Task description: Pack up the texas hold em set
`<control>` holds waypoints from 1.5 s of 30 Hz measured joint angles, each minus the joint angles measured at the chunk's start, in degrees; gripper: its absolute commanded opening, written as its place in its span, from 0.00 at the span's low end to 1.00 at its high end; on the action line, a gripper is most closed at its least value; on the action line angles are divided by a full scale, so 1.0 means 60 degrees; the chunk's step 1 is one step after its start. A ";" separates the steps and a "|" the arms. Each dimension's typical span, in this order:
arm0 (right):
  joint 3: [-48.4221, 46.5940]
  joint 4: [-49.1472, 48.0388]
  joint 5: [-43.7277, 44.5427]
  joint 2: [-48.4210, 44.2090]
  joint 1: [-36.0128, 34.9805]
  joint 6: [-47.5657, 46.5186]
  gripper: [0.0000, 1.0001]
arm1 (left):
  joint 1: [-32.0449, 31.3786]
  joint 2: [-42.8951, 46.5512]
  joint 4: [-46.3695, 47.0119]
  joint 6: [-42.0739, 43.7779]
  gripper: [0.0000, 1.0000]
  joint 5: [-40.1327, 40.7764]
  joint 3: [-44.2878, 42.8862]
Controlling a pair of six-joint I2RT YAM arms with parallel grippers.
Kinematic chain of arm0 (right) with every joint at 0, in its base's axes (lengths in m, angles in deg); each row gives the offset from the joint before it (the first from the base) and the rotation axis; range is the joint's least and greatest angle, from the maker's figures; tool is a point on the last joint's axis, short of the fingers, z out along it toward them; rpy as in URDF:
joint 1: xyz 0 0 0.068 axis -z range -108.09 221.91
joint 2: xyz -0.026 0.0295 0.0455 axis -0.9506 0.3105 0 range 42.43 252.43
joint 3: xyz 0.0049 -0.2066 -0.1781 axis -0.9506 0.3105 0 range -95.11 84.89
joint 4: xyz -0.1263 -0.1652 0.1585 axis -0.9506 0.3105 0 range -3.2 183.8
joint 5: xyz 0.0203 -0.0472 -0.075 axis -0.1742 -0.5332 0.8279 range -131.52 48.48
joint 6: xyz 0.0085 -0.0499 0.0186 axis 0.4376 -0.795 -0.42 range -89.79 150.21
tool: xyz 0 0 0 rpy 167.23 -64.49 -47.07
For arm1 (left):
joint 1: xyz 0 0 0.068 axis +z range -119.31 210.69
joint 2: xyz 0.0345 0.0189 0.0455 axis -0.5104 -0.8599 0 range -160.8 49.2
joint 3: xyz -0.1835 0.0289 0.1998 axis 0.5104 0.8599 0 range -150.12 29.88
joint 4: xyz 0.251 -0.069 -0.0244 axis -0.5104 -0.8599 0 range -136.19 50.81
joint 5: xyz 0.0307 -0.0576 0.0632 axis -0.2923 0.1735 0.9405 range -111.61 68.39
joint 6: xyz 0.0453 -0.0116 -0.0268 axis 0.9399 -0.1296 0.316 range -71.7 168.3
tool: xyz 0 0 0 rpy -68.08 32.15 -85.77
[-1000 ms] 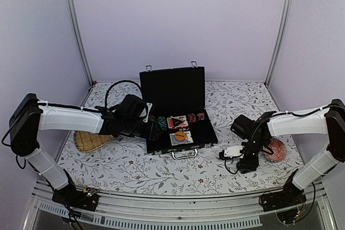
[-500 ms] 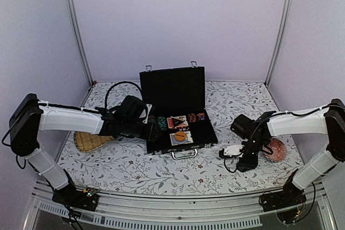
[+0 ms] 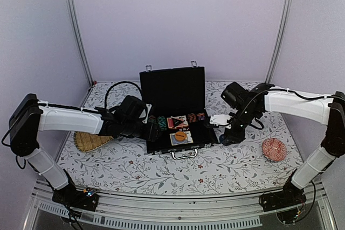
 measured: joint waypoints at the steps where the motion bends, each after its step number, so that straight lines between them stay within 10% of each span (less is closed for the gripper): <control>1: -0.0415 0.0022 -0.0080 0.0186 -0.0004 0.0000 0.40 | 0.0000 0.0018 0.0000 0.0000 0.58 0.0007 0.0011; 21: -0.6080 -0.0554 -0.0780 0.5326 -0.0667 0.0270 0.41 | 0.0011 0.1089 -0.0171 -0.0120 0.58 0.0321 0.0648; 45: -0.6269 -0.1989 -0.0976 0.5570 -0.0659 0.0783 0.39 | 0.0055 0.0834 -0.0259 -0.0157 0.61 0.0342 0.0543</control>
